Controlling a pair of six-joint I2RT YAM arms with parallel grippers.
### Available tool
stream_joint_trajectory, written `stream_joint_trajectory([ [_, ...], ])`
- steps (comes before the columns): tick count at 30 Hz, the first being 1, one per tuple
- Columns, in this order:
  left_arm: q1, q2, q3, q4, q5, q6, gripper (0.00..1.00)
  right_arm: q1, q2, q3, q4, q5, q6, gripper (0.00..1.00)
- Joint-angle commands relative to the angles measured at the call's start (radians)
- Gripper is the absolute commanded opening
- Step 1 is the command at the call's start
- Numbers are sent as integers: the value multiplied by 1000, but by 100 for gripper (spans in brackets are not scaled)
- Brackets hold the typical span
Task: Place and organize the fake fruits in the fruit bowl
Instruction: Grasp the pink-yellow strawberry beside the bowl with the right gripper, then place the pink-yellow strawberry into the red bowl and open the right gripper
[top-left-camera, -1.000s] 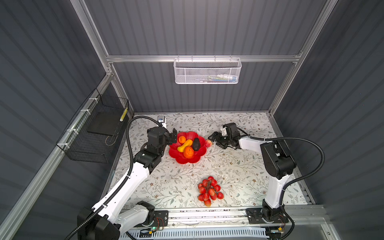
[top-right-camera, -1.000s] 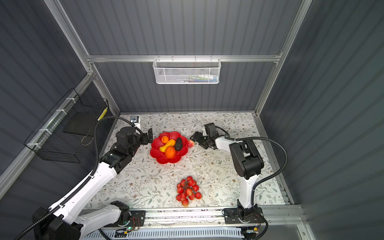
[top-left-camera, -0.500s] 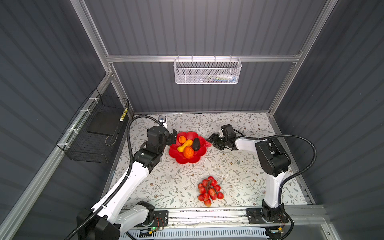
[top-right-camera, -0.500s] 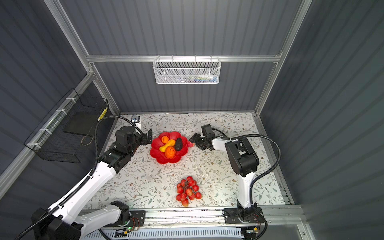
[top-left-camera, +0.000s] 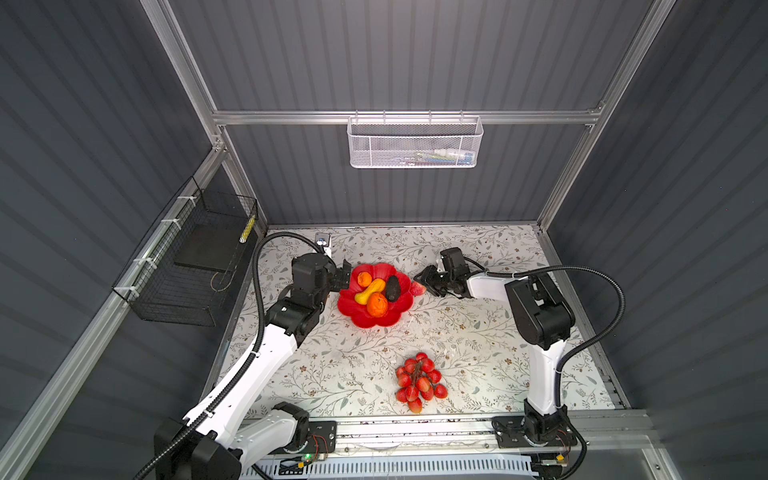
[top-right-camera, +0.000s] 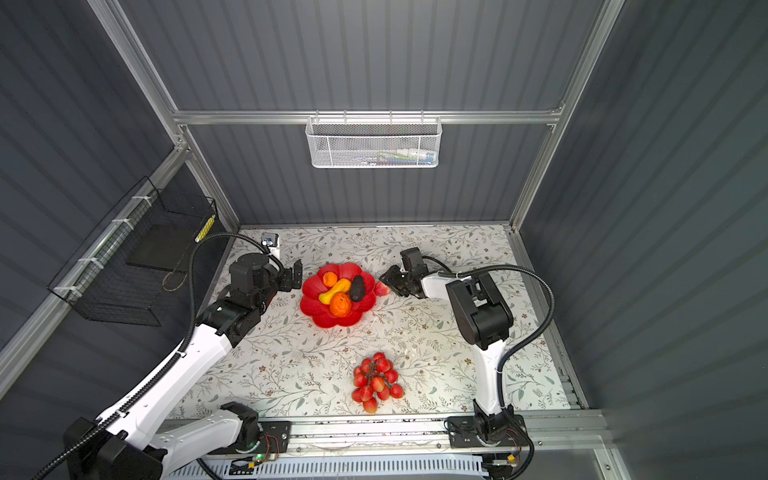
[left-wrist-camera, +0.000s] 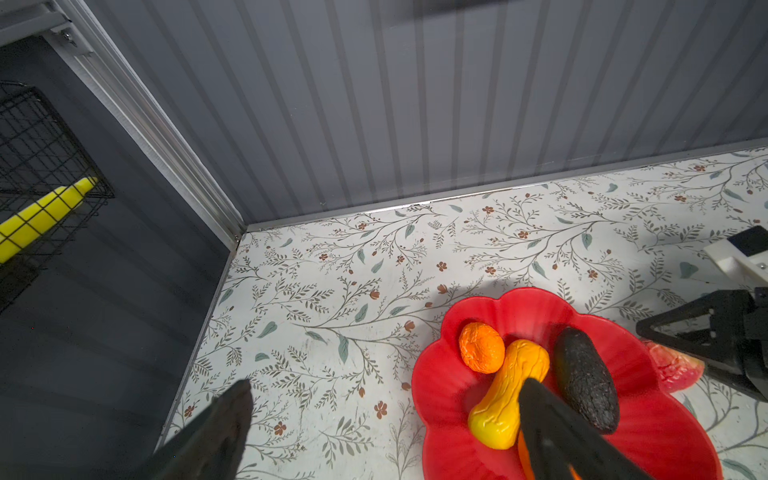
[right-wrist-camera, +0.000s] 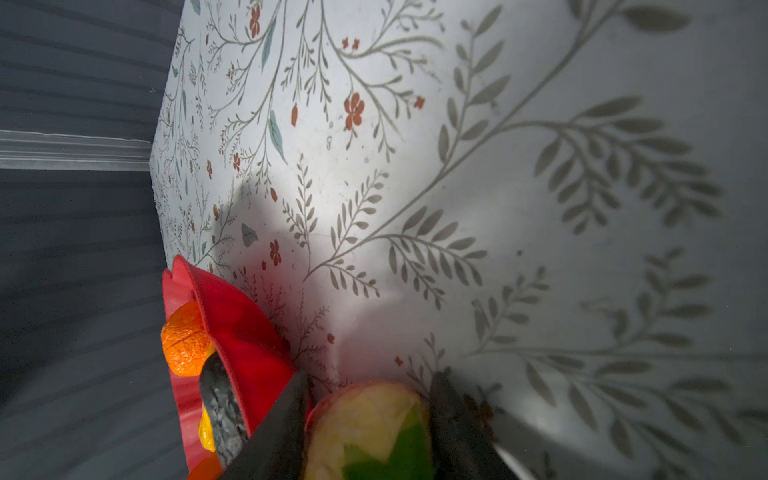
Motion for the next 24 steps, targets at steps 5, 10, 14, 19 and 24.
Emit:
stream_joint_trajectory([
  [5, 10, -26, -13, 10, 10, 13, 100, 3, -74, -39, -14, 90, -34, 32],
  [10, 12, -31, -16, 7, 12, 11, 100, 5, -200, -90, -57, 139, -110, 29],
  [14, 13, -37, -19, 7, 20, 10, 100, 30, -308, -85, -161, 194, -241, 29],
  [19, 15, -38, -21, 7, 49, 8, 100, 126, -337, 17, -299, 264, -423, 29],
  [24, 16, -47, -21, 3, 83, 12, 100, 201, -257, 111, -360, 276, -507, 29],
])
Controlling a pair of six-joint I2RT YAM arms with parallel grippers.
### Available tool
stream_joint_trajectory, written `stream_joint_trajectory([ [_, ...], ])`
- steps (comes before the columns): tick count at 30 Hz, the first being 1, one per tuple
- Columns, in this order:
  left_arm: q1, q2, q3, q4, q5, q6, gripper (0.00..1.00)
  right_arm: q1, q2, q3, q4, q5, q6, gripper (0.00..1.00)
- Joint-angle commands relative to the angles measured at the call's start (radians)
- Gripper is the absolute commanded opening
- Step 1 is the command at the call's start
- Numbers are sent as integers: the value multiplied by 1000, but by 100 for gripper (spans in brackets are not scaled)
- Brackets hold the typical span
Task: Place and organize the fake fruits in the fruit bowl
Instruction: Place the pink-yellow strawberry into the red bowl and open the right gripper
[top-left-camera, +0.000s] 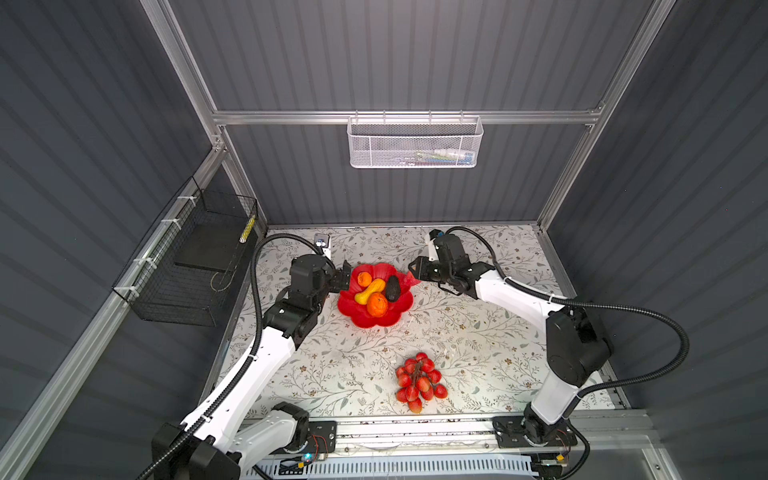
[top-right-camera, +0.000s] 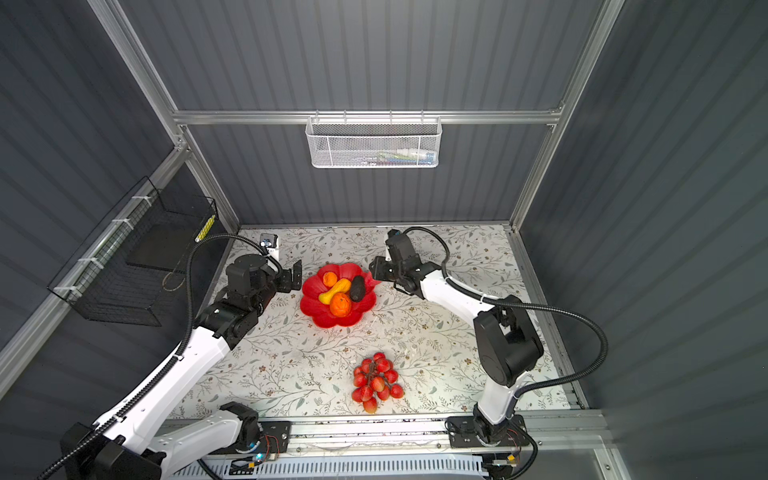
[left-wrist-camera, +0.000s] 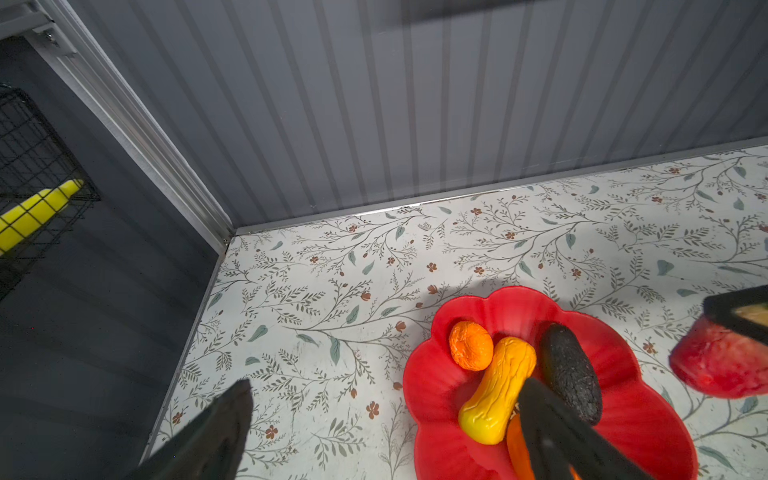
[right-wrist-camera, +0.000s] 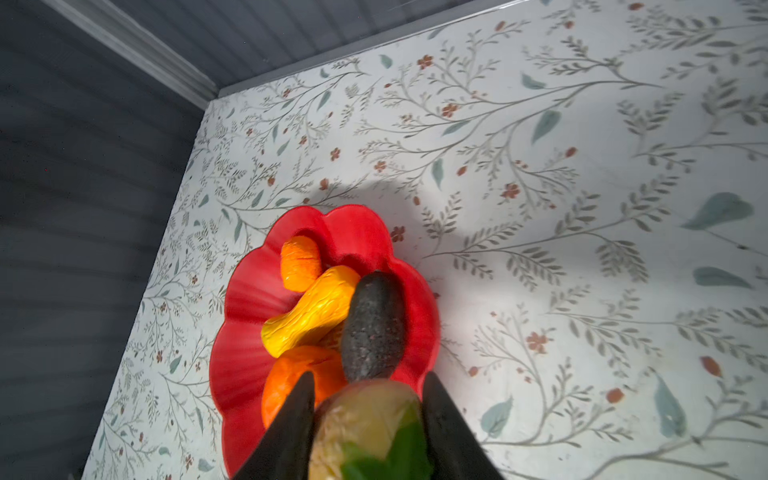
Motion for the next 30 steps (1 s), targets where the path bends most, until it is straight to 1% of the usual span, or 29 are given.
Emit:
stream_joint_trajectory([
  [1, 8, -30, -14, 5, 35, 11, 100, 33, 66, 49, -105, 32, -113, 29],
  [5, 8, -38, -18, 7, 39, 11, 100, 76, 120, 91, -136, 14, -165, 28],
  [8, 10, -42, -19, 8, 51, 11, 100, 92, 152, 105, -164, 8, -181, 30],
  [11, 9, -47, -18, 8, 74, 13, 100, 97, 174, 103, -174, 6, -180, 33],
  [14, 10, -49, -18, 6, 124, 19, 100, 95, 195, 105, -168, 2, -170, 43],
  [16, 10, -51, -16, 3, 181, 24, 100, 95, 203, 114, -165, 0, -164, 49],
  [17, 10, -52, -14, 0, 214, 28, 100, 94, 204, 120, -164, 2, -161, 54],
  [19, 9, -60, -17, 5, 297, 30, 100, 91, 198, 127, -158, -2, -156, 61],
  [21, 10, -57, -18, 6, 411, 41, 98, 84, 187, 136, -154, -12, -149, 68],
  [22, 10, -51, -14, 2, 457, 43, 97, 79, 179, 138, -153, -17, -143, 71],
  [25, 8, -20, 12, -26, 645, 60, 94, 43, 128, 119, -132, -50, -107, 78],
  [27, 7, 5, 30, -49, 772, 48, 90, 5, 63, 62, -81, -64, -71, 83],
  [29, -14, 22, 47, -91, 820, 38, 83, -42, -7, -12, -19, -89, -29, 87],
  [30, -42, 28, 59, -121, 808, 43, 79, -71, -42, -55, 16, -108, -7, 90],
])
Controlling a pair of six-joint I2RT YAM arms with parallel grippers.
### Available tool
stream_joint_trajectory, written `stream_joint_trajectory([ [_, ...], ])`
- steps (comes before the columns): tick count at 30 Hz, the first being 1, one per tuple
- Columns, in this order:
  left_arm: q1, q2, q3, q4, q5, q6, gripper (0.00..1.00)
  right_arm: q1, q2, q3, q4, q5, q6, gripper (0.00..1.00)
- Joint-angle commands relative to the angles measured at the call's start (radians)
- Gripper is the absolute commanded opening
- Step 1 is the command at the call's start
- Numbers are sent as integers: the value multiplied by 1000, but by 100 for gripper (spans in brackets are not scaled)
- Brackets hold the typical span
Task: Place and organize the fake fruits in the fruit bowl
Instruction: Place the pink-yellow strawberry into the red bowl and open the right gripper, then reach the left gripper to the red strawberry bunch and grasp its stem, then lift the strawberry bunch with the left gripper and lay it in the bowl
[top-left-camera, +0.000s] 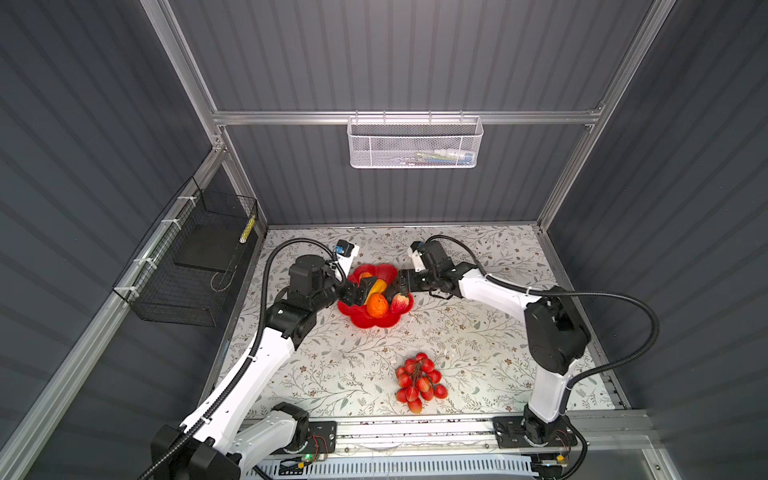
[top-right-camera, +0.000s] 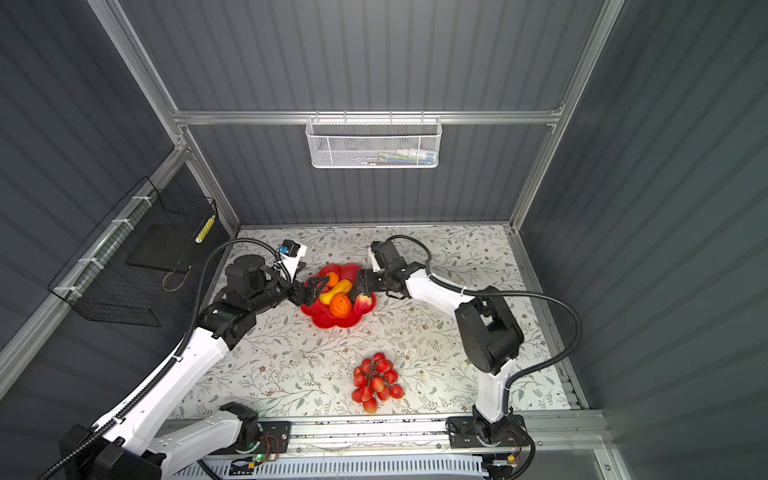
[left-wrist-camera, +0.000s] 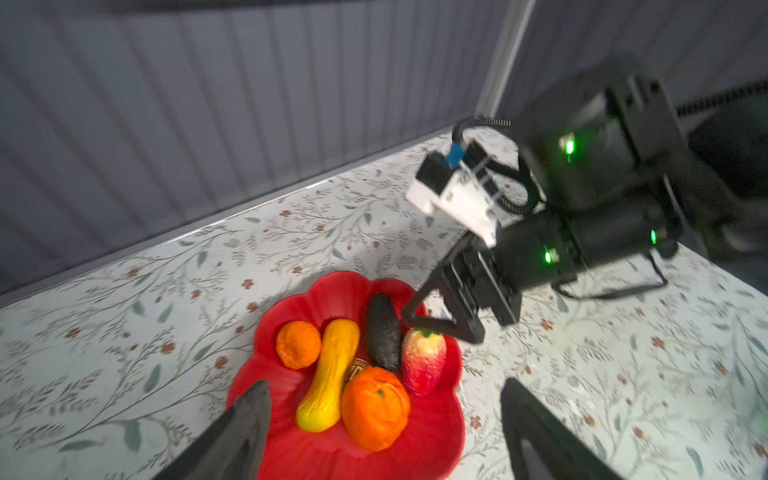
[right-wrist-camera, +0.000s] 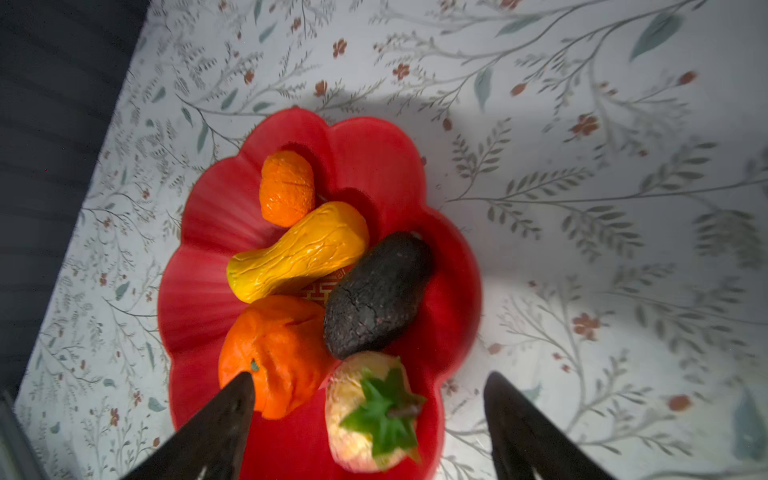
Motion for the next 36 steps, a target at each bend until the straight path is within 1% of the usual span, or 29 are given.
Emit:
stream_joint_trajectory([
  [1, -67, 16, 54, -100, 134, 14, 78, -91, -127, -108, 128, -61, 96, 92],
  [3, -163, 5, 28, -97, 81, 19, 78, -144, -198, -202, 202, -90, 136, 96],
  [6, -252, 3, -52, -42, 107, -24, 78, -196, -282, -311, 273, -85, 161, 99],
  [11, -404, 17, -129, -12, 82, -68, 78, -235, -377, -392, 260, -45, 148, 99],
  [13, -442, 13, -150, 5, 68, -97, 77, -245, -403, -417, 261, -38, 151, 99],
  [19, -522, 38, -206, 53, -9, -142, 76, -260, -427, -449, 264, -41, 168, 99],
  [24, -598, 122, -192, 65, -60, -153, 72, -267, -426, -456, 273, -57, 181, 99],
  [27, -613, 172, -198, 94, -78, -162, 69, -270, -427, -461, 281, -63, 187, 99],
  [30, -614, 218, -197, 108, -73, -181, 61, -270, -429, -461, 280, -69, 190, 99],
  [36, -616, 259, -176, 102, -77, -204, 38, -276, -438, -472, 284, -62, 189, 99],
])
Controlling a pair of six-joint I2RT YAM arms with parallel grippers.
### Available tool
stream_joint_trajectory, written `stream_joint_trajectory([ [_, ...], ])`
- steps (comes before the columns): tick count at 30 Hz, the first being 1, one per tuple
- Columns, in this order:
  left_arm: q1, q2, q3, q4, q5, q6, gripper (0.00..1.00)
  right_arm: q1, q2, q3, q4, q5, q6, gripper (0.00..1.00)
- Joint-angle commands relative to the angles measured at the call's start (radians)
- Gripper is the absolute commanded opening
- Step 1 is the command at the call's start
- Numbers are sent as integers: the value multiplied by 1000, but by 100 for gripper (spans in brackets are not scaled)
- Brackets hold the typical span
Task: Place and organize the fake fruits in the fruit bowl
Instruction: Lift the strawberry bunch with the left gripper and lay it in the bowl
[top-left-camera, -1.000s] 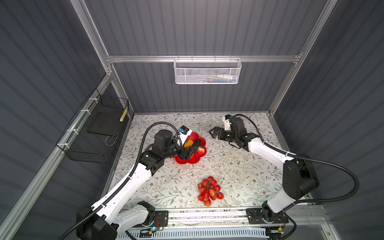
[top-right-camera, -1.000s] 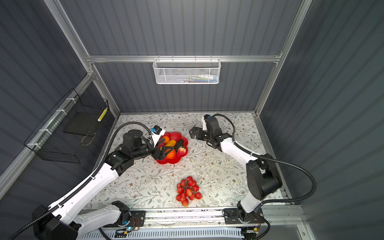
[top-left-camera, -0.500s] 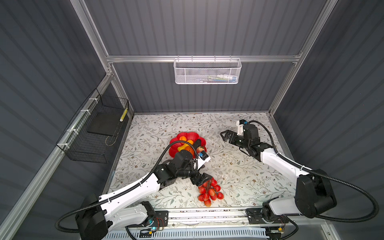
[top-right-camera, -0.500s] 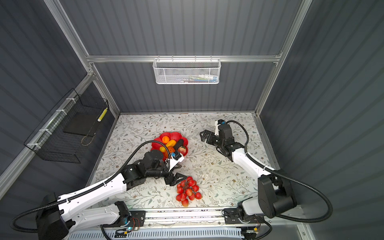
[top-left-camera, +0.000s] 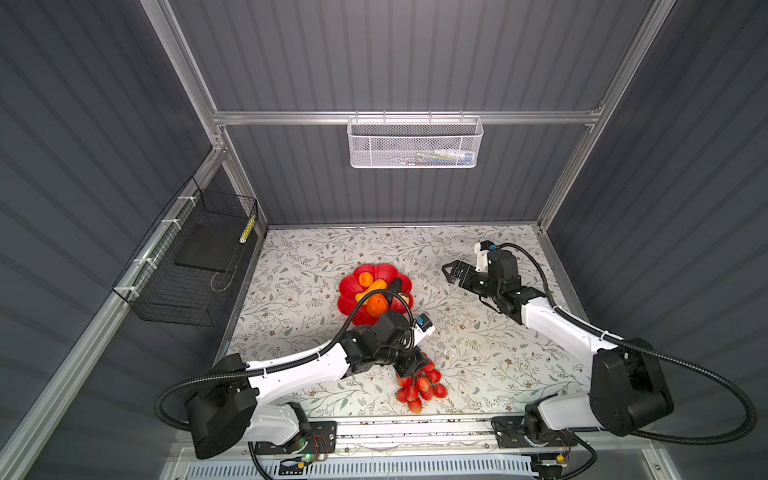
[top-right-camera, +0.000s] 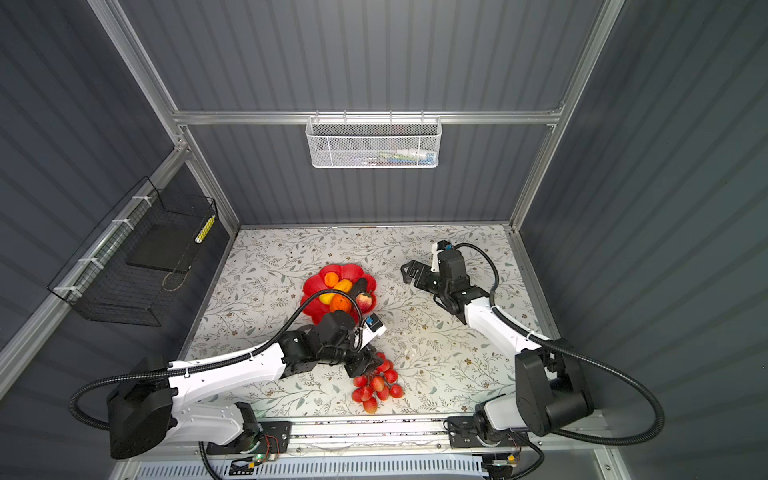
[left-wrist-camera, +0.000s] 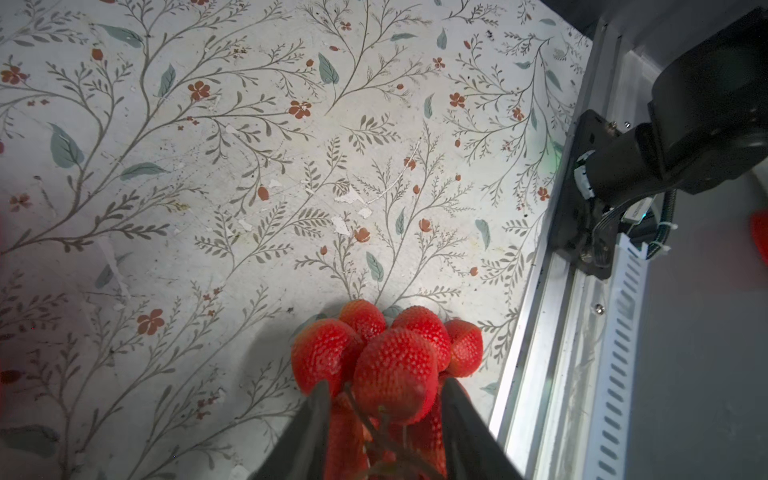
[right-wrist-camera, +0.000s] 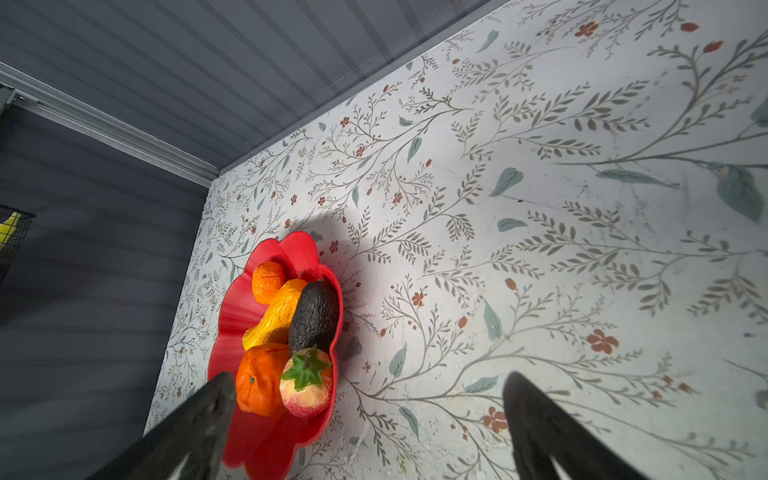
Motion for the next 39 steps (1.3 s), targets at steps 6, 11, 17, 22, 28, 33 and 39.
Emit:
stream_joint_trajectory([
  [6, -3, 26, 82, -23, -36, -34, 2, -11, -10, -13, 21, -12, 18, 99],
  [11, -4, -12, 120, -5, -46, -45, 0, -15, -9, -13, 23, -19, 24, 99],
  [17, 12, -108, 193, -7, -199, -1, 0, -31, -23, -17, 23, -24, 27, 99],
  [22, 166, -110, 221, 146, -176, -10, 0, -49, -40, -21, 19, -34, 31, 99],
  [28, 320, -5, 247, 370, -124, -56, 0, -75, -74, -36, -1, -48, 24, 99],
  [33, 455, 71, 215, 539, -47, -145, 0, -98, -104, -47, -26, -52, 11, 99],
  [39, 578, 139, 101, 732, -3, -287, 0, -119, -114, -50, -32, -64, 12, 99],
])
